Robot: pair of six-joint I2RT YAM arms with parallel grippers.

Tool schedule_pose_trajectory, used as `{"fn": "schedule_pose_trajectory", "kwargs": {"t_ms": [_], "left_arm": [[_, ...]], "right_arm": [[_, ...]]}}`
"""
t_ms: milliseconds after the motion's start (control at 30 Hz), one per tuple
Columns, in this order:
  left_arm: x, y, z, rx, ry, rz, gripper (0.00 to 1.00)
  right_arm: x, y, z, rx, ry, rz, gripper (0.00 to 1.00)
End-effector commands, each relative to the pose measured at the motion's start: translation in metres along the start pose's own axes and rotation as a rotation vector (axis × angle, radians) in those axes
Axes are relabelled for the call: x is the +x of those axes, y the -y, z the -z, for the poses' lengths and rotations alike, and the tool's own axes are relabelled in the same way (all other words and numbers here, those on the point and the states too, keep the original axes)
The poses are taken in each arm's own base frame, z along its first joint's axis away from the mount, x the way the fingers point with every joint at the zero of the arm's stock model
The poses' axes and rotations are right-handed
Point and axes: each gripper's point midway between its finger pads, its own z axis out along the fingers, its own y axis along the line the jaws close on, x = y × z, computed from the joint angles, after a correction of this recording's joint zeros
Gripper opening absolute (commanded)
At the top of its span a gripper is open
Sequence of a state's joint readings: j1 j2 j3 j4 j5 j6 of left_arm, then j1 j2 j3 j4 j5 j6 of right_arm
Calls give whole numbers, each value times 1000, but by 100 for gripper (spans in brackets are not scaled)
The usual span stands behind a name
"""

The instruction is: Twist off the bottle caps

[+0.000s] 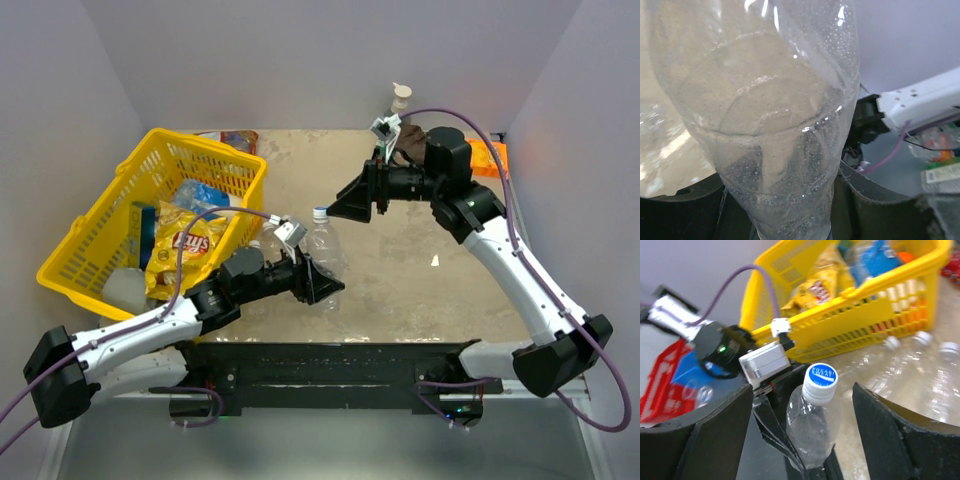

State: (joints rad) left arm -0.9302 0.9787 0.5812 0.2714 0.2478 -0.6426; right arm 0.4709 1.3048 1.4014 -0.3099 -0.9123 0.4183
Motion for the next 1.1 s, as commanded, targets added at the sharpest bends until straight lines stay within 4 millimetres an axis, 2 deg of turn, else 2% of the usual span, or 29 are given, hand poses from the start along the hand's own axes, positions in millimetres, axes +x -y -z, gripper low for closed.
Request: {"fn": "schedule_pose_trajectory", "kwargs": {"t_ms": [0,67,133,167,200,367,500,633,1067], "left_arm": [[-11,-42,-2,-275,10,24,36],[-9,-45,-4,-293,-4,32,36],[-12,-43,-9,-295,21,38,36],[-15,-39,-11,-278,40,40,36],[-15,-40,-13,-286,46,55,36],[-14,-38,-22,-282,28,52,36],[-13,-36,-26,-274,13,42,36],[-13,-36,-26,-276,16,40,36],[-12,-33,-30,-261,5,31,36]], "right_arm": [[-17,41,15,316,102,-24,75],[-18,53,17,392,146,-77,62],[-16,56,16,446,153,-99,56],[-13,64,20,514,155,-109,53],[-9,62,16,520,143,-107,52],[2,54,2,521,115,-97,50],[6,55,-7,520,104,-103,49],[9,57,-11,528,84,-104,46],[14,54,-24,498,65,-107,45]]}}
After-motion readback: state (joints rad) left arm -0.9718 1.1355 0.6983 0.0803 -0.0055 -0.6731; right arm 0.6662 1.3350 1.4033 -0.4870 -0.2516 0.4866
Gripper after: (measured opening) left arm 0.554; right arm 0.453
